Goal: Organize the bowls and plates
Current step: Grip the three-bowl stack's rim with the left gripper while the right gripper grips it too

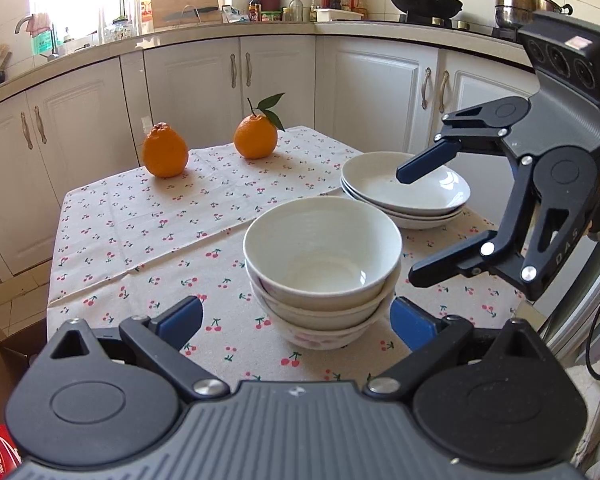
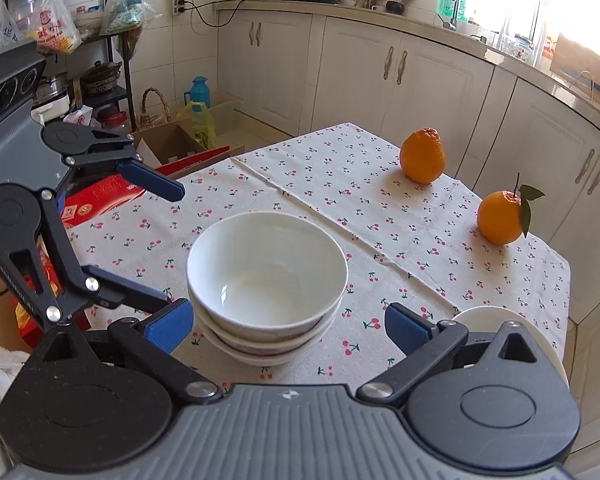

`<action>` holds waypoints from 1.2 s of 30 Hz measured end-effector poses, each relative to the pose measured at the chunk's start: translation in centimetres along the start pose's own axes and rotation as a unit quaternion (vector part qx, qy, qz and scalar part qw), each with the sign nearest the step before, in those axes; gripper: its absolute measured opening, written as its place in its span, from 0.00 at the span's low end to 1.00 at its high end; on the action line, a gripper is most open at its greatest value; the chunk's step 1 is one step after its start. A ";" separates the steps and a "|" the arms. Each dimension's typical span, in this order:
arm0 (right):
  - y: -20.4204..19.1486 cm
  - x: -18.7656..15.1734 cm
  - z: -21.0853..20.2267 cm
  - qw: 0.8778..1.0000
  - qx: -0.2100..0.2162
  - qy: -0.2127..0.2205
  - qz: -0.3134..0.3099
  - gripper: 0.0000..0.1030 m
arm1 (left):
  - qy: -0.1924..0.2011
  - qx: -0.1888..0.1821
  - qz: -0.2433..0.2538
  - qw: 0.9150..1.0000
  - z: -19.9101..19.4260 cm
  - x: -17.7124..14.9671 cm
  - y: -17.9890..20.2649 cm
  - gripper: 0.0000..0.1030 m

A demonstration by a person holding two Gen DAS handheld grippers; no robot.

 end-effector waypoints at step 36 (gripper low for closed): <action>0.1 -3.0 6.6 0.987 0.133 -0.075 -0.048 0.99 | -0.090 -0.212 0.110 0.967 7.0 -2.3 -1.0 0.92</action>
Point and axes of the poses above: each gripper's, at about its wrist camera, not at the fingertips, and z roughly the way its jaws point, y to its right, x to its top, the point moved 7 cm from there along z, roughly the way its jaws point, and after that the axes turned 11 degrees about y, right-handed, at the moved point
